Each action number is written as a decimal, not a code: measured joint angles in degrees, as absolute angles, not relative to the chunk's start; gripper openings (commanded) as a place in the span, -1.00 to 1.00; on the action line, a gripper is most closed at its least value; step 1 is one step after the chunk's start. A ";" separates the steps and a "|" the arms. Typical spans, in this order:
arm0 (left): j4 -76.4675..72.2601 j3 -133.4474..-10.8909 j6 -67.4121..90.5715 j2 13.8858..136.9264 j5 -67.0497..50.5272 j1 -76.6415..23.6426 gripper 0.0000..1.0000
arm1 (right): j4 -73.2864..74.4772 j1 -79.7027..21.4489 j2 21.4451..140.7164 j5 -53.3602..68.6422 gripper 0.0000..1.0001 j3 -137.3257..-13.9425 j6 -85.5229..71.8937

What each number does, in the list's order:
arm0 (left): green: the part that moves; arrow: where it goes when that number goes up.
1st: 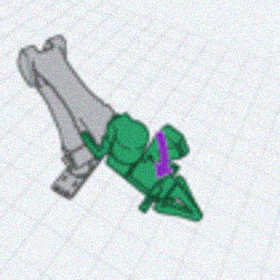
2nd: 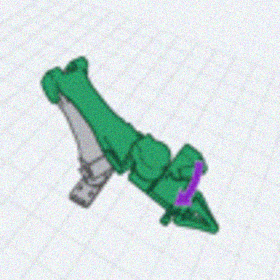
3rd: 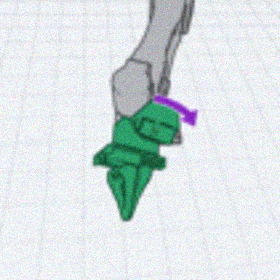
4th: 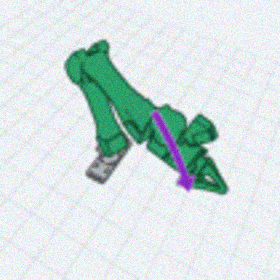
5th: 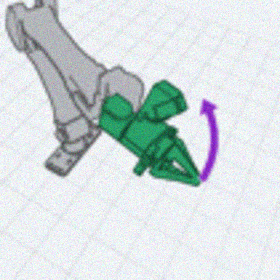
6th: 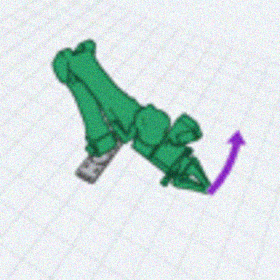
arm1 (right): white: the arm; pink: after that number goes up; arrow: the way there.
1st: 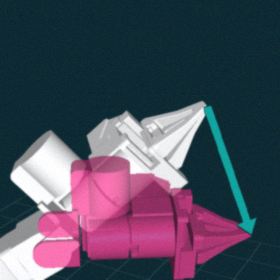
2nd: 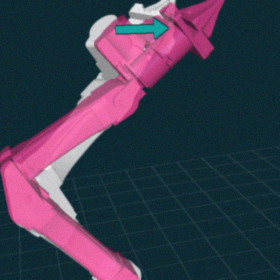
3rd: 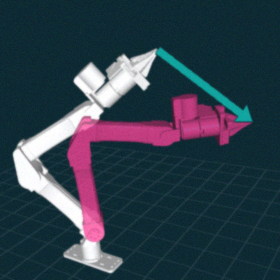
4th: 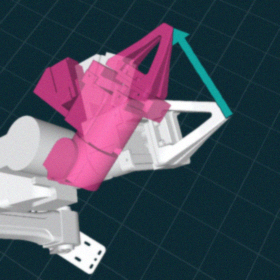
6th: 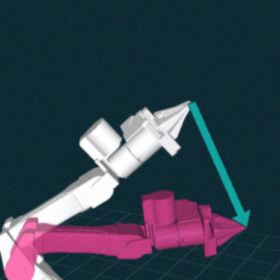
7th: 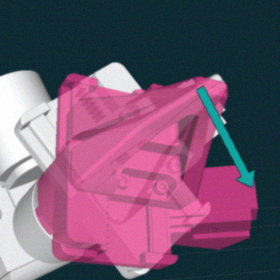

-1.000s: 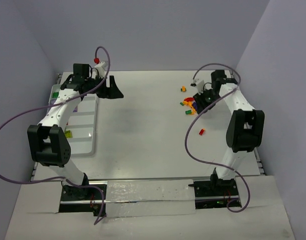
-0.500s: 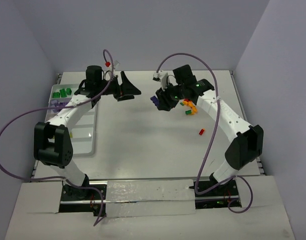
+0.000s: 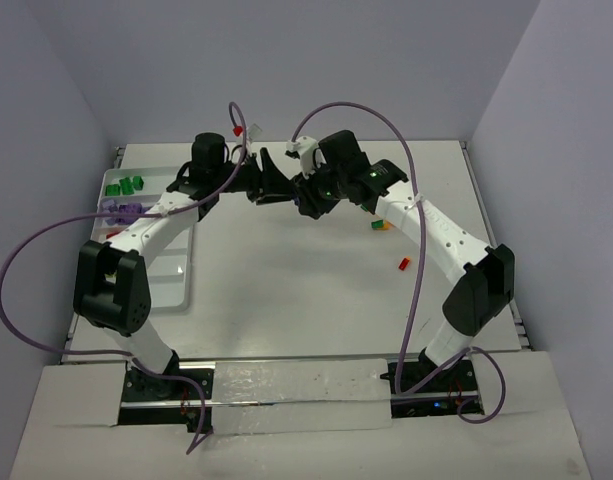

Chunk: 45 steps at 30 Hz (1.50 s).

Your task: Sort the legos into containers by color

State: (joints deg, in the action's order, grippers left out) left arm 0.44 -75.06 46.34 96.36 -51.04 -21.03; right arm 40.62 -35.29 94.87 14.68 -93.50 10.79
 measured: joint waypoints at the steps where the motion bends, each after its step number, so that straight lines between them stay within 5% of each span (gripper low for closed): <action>1: 0.29 -75.03 46.35 96.36 -51.05 -21.24 0.32 | 40.61 -35.29 94.99 14.31 -1.00 -93.58 10.54; 9: -0.74 -74.52 46.87 96.39 -51.23 -21.58 -0.15 | 40.55 -35.29 95.13 12.84 -1.00 -93.76 9.59; 21: -2.44 -74.28 48.39 97.34 -52.27 -21.91 0.33 | 40.62 -35.29 95.13 13.38 -1.00 -93.76 9.23; 35: -2.42 -74.26 47.99 97.76 -52.33 -22.35 -0.39 | 40.66 -35.38 95.13 13.66 -1.00 -93.76 9.25; 38: -2.44 -74.26 47.95 97.81 -52.54 -22.35 -0.82 | 40.74 -35.38 95.13 13.94 -0.57 -93.77 9.30; 40: -2.42 -74.26 47.80 97.92 -53.01 -22.33 -1.00 | 41.12 -35.38 95.13 14.19 0.33 -93.87 9.38; 45: -0.44 -74.30 43.61 98.20 -55.13 -21.95 -1.00 | 41.87 -35.17 95.13 18.61 0.89 -94.41 9.91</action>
